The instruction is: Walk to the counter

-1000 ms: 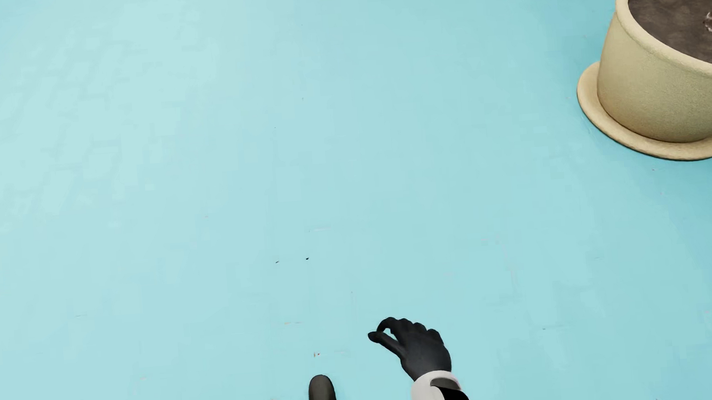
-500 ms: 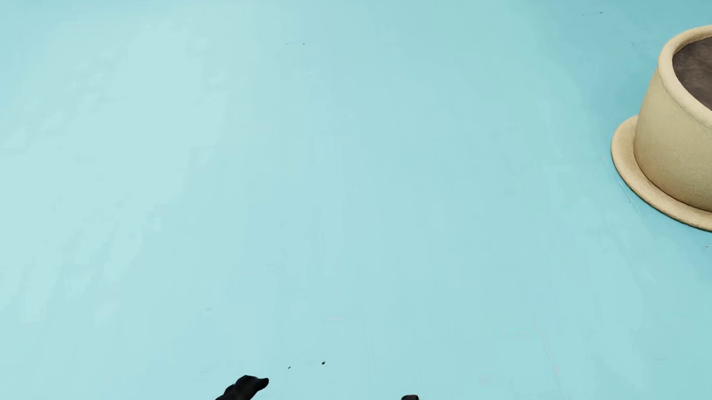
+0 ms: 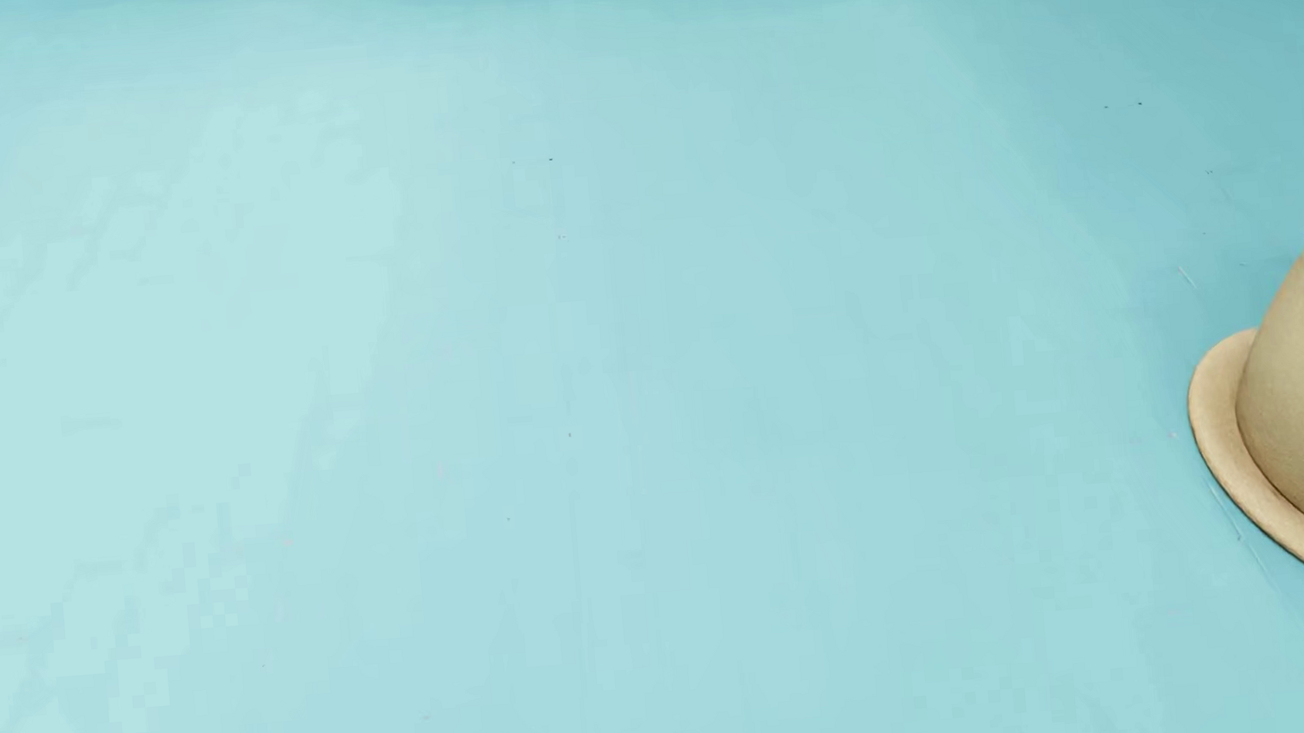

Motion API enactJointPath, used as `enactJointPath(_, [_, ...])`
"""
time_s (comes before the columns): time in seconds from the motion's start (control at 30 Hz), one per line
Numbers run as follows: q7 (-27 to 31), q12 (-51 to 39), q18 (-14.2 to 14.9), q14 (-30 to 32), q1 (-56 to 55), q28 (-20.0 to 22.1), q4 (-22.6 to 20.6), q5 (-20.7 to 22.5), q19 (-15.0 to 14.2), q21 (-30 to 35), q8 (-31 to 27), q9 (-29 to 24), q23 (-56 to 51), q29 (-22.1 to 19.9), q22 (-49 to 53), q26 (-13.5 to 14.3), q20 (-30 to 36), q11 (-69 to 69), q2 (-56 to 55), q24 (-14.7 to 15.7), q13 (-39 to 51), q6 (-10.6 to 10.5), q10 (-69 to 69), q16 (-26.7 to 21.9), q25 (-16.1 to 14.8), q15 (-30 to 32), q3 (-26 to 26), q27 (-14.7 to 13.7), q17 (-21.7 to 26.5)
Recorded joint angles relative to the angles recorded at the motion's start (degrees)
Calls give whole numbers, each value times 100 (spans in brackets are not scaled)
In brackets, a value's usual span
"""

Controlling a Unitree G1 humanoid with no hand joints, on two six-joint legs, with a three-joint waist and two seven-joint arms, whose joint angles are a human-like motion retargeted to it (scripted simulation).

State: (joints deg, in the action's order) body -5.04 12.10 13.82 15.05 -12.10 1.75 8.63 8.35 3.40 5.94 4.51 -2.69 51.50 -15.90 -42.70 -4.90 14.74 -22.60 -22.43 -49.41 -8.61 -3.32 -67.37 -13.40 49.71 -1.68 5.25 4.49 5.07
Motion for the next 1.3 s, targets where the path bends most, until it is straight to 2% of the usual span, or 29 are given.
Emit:
enactJointPath(0.03, [7,106,-141,-443,-487,-4,186,116,29,151,7,-39,-2,43,259,19,-86,19,218,56,199,-68,-335,-70,106,-163,-69,-95,-7])
enactJointPath(0.1, [80,381,-455,-1544,-1315,357,343,312,75,433,-58,-97,-14,90,753,-97,-648,-125,588,407,638,-162,-262,41,276,-574,-226,-194,-25])
enactJointPath(0.13, [120,532,-463,-1980,-1642,606,354,365,94,552,-125,-111,-24,115,969,-164,-963,-177,780,605,881,-184,141,187,306,-769,-298,-209,-54])
enactJointPath(0.17, [123,630,-630,-2252,-1892,804,353,390,107,669,-199,-116,-53,136,1113,-225,-1197,-177,983,760,1101,-191,760,328,314,-930,-364,-238,-68])
enactJointPath(0.23, [-37,628,-869,-2278,-2180,868,335,366,108,890,-346,-99,-189,131,1127,-314,-1281,-48,1414,825,1437,-175,2395,448,284,-1182,-486,-328,-47])
enactJointPath(0.27, [-131,577,-836,-2238,-2216,748,280,344,109,984,-413,-79,-272,109,1039,-321,-1176,56,1638,738,1558,-163,3318,420,227,-1282,-549,-371,-52])
enactJointPath(0.33, [-273,502,-552,-1972,-2122,468,127,301,112,1210,-550,-20,-364,74,834,-294,-953,343,2127,446,1752,-134,5207,333,110,-1405,-653,-429,-85])
enactJointPath(0.37, [-159,512,-256,-2015,-2188,439,65,307,102,1345,-614,-1,-363,64,755,-286,-940,370,2358,323,1824,-116,5577,310,93,-1474,-700,-436,-116])
enactJointPath(0.4, [47,536,-165,-2018,-2205,505,-18,291,86,1462,-670,20,-350,67,685,-286,-1000,366,2574,280,1864,-98,5644,349,100,-1539,-741,-420,-131])
enactJointPath(0.47, [197,574,-722,-1341,-2261,707,-188,172,14,1581,-738,66,-317,109,482,-336,-1228,207,2955,377,1805,-43,5012,545,113,-1493,-798,-333,-131])
enactJointPath(0.53, [43,543,-1081,-1026,-2264,755,-312,-32,-119,1516,-701,125,-224,119,172,-469,-1389,-321,3126,378,1541,74,4150,699,86,-960,-830,-114,-119])
enactJointPath(0.57, [-44,504,-1269,-1279,-2184,771,-442,-182,-174,1456,-677,146,-136,146,22,-516,-1440,-809,3056,346,1373,164,3863,779,62,-492,-838,31,-92])
enactJointPath(0.6, [-161,456,-1394,-1540,-2023,810,-587,-378,-430,1452,-663,153,-24,214,-94,-515,-1482,-1528,2819,328,1237,265,3728,863,63,93,-843,158,-34])
enactJointPath(0.63, [-313,398,-1468,-1766,-1812,856,-725,-618,-811,1542,-644,148,86,328,-171,-470,-1504,-2431,2423,322,1148,372,3701,933,121,802,-851,233,68])
enactJointPath(0.7, [-600,214,-1541,-2153,-1376,915,-998,-1035,-1217,1784,-691,113,110,570,-235,-345,-1477,-4110,1417,297,985,586,3738,1004,262,1769,-843,199,366])
enactJointPath(0.77, [-711,-60,-1624,-2486,-904,942,-1255,-1084,-1160,1644,-799,58,-168,596,-233,-267,-1378,-4973,478,265,651,741,3822,999,41,1245,-792,132,597])
enactJointPath(0.8, [-712,-230,-1658,-2650,-655,986,-1371,-1094,-1036,1465,-821,32,-403,555,-317,-166,-1336,-5068,59,226,389,790,3866,985,-135,923,-748,129,707])
enactJointPath(0.87, [-653,-559,-1699,-2942,-132,982,-1558,-992,-725,1131,-920,-4,-727,420,-296,-35,-1191,-4572,-639,159,-8,845,4008,963,-406,60,-631,263,742])
enactJointPath(0.9, [-601,-684,-1710,-3065,126,973,-1630,-943,-718,979,-980,-15,-786,353,-231,43,-1097,-4007,-899,157,-131,855,4102,923,-510,-193,-565,331,729])
enactJointPath(0.93, [-536,-823,-1719,-3165,381,959,-1682,-923,-580,839,-1004,-21,-819,301,-163,94,-995,-3238,-1076,155,-242,857,4226,880,-580,-368,-497,382,706])
enactJointPath(1.0, [-393,-1074,-1735,-3323,878,931,-1773,-1024,-396,653,-825,-9,-800,236,-51,141,-789,-1344,-1224,162,-409,853,4505,809,-594,-236,-361,454,655])
enactJointPath(1.07, [-238,-1244,-1719,-3356,1414,883,-1820,-1052,-535,622,-599,26,-698,205,7,162,-610,680,-1083,202,-523,831,4870,762,-492,95,-242,433,611])
enactJointPath(1.1, [-167,-1291,-1706,-3402,1644,855,-1836,-1028,-607,641,-563,38,-630,196,15,144,-527,1206,-1044,211,-568,816,4931,751,-424,44,-194,394,613])
enactJointPath(1.13, [-105,-1305,-1698,-3448,1826,840,-1833,-996,-703,675,-551,49,-549,199,20,58,-450,1183,-1050,185,-593,797,4892,735,-348,74,-151,352,617])
enactJointPath(1.17, [-45,-1282,-1689,-3431,2013,843,-1811,-920,-516,700,-617,62,-455,207,20,-107,-368,771,-1104,121,-610,769,4754,719,-269,201,-107,325,612])
enactJointPath(1.2, [22,-1216,-1699,-3331,2188,859,-1730,-798,-157,689,-653,84,-346,206,5,-317,-292,417,-1111,43,-622,723,4631,690,-201,593,-67,326,561])
enactJointPath(1.23, [48,-1101,-1620,-3047,2311,874,-1614,-731,-288,617,-590,113,-220,193,-47,-513,-256,179,-1001,-1,-625,651,4384,676,-168,890,-45,366,481])
enactJointPath(1.27, [40,-949,-1450,-2615,2327,860,-1442,-636,-304,504,-485,135,-81,179,-146,-667,-292,-48,-867,16,-600,555,3984,667,-175,911,-36,430,368])
enactJointPath(1.3, [60,-790,-1245,-1955,2146,787,-1249,-498,-143,396,-395,144,46,173,-282,-767,-388,-208,-720,97,-536,448,3312,672,-188,719,-34,489,251])
